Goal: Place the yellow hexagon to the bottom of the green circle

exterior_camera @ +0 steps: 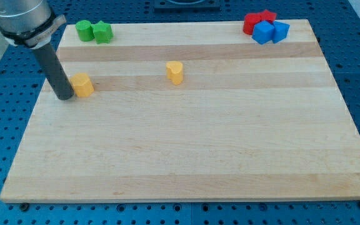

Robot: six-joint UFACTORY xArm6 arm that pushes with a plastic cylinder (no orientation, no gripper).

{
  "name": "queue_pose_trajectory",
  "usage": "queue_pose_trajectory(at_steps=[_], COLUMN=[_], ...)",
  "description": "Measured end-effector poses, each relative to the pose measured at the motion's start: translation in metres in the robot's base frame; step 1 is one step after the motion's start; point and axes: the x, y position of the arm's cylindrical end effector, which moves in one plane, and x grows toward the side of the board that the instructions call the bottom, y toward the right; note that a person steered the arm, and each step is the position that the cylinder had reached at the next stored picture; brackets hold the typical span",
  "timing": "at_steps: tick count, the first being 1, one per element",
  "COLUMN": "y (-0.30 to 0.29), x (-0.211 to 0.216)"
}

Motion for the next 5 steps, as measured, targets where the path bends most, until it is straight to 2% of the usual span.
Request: queue_pose_trajectory(at_steps=[1,2,5], y=[0.016,0.038,0.028], x=[0.036,0.029,-0.064])
